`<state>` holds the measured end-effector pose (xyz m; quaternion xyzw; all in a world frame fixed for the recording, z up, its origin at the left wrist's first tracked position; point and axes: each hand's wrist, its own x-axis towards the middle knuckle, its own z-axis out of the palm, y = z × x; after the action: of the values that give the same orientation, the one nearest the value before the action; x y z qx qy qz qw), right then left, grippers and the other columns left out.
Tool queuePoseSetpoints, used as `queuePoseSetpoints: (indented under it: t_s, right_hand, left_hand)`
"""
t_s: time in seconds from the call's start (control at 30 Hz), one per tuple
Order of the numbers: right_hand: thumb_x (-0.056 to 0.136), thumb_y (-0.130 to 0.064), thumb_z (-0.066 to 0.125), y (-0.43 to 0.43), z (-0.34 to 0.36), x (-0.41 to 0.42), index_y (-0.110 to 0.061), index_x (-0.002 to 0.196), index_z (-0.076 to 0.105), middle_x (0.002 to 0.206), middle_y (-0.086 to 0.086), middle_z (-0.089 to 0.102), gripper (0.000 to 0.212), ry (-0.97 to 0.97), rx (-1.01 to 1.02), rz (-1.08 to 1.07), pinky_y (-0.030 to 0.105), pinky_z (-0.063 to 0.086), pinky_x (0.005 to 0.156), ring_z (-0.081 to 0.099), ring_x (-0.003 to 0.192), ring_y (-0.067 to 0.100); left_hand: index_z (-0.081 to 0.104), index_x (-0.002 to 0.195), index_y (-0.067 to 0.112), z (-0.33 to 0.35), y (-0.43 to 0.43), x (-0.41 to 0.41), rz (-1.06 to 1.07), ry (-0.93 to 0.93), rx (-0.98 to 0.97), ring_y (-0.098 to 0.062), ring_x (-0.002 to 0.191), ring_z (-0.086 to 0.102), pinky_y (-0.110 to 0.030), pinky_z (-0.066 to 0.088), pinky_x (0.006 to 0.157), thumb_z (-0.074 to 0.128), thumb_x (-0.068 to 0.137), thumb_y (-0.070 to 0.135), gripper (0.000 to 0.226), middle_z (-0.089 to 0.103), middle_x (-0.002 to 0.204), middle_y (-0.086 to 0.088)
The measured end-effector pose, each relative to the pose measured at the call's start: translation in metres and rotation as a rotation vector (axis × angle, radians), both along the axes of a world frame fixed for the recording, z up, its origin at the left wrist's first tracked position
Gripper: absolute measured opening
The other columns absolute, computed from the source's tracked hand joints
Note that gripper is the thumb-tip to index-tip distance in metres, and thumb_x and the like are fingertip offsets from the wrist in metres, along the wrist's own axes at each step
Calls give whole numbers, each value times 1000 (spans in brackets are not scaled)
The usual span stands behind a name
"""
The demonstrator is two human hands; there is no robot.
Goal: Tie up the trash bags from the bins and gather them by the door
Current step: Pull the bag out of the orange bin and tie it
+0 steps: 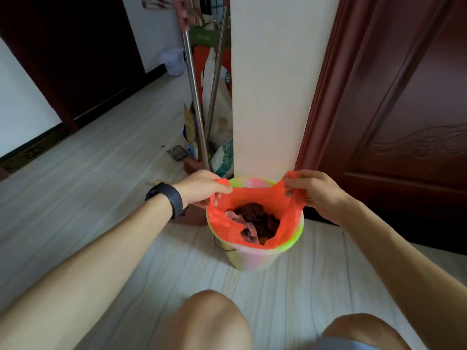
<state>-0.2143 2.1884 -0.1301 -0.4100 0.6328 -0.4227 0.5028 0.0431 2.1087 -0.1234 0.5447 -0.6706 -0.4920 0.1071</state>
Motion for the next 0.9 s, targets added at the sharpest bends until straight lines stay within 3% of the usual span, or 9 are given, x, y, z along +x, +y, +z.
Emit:
queuePoseSetpoints:
  t_s: [0.1, 0.2, 0.27, 0.33, 0.47, 0.63, 0.77, 0.83, 0.9]
  right_hand:
    - [84, -9, 71, -7, 22, 6, -13, 110, 69, 90, 4, 70, 27, -161, -81, -19, 30, 38, 68, 63, 81, 17]
    - [81, -2, 68, -19, 47, 6, -15, 113, 68, 95, 4, 69, 34, -396, -249, -71, 29, 37, 64, 62, 78, 18]
    - [84, -3, 68, -24, 59, 8, -15, 112, 68, 93, 5, 69, 30, -366, -318, -108, 24, 40, 59, 60, 71, 17]
    - [85, -8, 70, -24, 69, 15, -16, 108, 71, 94, 4, 71, 24, -169, -278, -55, 24, 43, 59, 63, 68, 15]
    - [83, -12, 75, -20, 73, 28, -6, 102, 72, 75, 7, 67, 20, 106, -150, 84, 23, 40, 55, 60, 60, 11]
    - [83, -11, 75, -15, 72, 34, -3, 103, 71, 68, 9, 62, 22, 132, -110, 124, 21, 35, 48, 54, 50, 8]
    - [83, -12, 74, -12, 62, 32, -3, 101, 71, 65, 7, 60, 21, 153, -101, 59, 19, 34, 43, 53, 44, 5]
    - [82, -12, 75, -11, 58, 31, -3, 101, 71, 65, 6, 60, 21, 154, -98, 40, 19, 35, 44, 54, 45, 5]
    - [82, -13, 76, -10, 51, 31, -4, 100, 71, 65, 5, 60, 21, 172, -86, 58, 18, 34, 45, 54, 49, 8]
  left_hand:
    - [69, 82, 12, 31, -1, -13, 53, 215, 37, -17, 63, 58, -34, 49, 71, 70, 88, 23, 13, 67, 69, 0]
    - [71, 99, 3, 56, -4, -25, 70, 327, 18, -17, 68, 60, -31, 52, 67, 65, 92, 15, 15, 71, 84, -3]
    - [70, 106, 2, 65, -6, -33, 137, 411, 20, -19, 67, 62, -32, 54, 65, 63, 92, 9, 17, 70, 89, -7]
    - [70, 112, 7, 72, -10, -40, 218, 468, 14, -20, 71, 63, -33, 56, 65, 66, 90, 10, 22, 68, 91, -9]
    - [77, 94, 21, 80, -14, -49, 201, 321, -94, -13, 71, 57, -27, 47, 68, 69, 88, 29, 13, 65, 76, 5]
    - [77, 97, 28, 80, -14, -52, 68, 194, -163, -8, 75, 60, -19, 45, 62, 68, 89, 29, 12, 70, 87, 13]
    - [58, 120, 27, 32, -13, -38, 179, -265, -343, -28, 115, 53, -33, 47, 93, 67, 73, 61, 59, 51, 124, -5]
    - [63, 105, 23, 12, -11, -27, 160, -326, -241, -32, 105, 61, -34, 49, 85, 61, 67, 74, 64, 60, 110, -7]
    - [70, 85, 16, 6, -2, -20, 116, -130, -59, -29, 83, 69, -34, 53, 74, 66, 80, 54, 38, 69, 86, -7]
